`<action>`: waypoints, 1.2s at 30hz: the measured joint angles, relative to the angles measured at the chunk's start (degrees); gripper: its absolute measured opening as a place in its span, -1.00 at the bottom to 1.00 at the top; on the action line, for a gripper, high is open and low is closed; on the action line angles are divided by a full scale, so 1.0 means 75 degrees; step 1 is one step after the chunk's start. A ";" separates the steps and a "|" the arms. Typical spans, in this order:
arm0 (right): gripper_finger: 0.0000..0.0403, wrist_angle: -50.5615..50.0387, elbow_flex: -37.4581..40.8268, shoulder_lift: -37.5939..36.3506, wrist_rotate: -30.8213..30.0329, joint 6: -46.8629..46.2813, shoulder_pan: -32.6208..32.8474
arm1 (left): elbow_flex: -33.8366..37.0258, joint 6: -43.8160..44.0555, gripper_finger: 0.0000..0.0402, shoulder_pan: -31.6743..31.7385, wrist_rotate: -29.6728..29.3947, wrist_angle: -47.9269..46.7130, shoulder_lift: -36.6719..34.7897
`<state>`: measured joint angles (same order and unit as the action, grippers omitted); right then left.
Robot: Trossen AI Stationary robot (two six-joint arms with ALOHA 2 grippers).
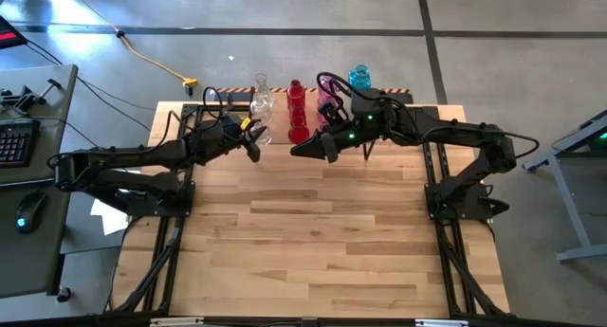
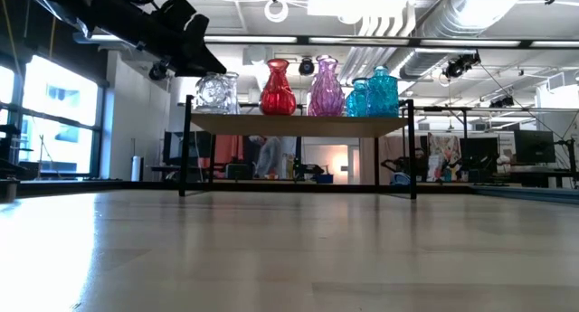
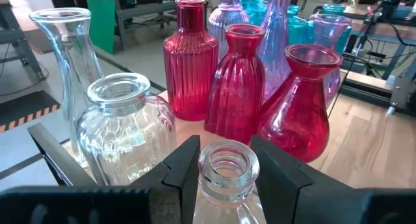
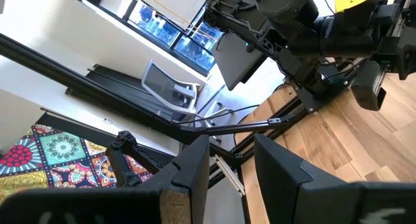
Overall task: Sort vases onto shelf
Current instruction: Put the transparent vase on the shelf aligned with the other transparent vases
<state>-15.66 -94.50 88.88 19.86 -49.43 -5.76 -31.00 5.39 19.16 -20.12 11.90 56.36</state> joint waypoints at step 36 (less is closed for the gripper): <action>-0.49 0.0001 0.0000 0.0000 0.0002 0.0000 0.0000 | 0.0003 -0.0008 -0.45 0.0000 -0.0189 -0.0205 0.0000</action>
<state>-15.66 -94.50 88.88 19.87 -49.43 -5.76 -30.98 5.33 19.16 -21.54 10.36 56.36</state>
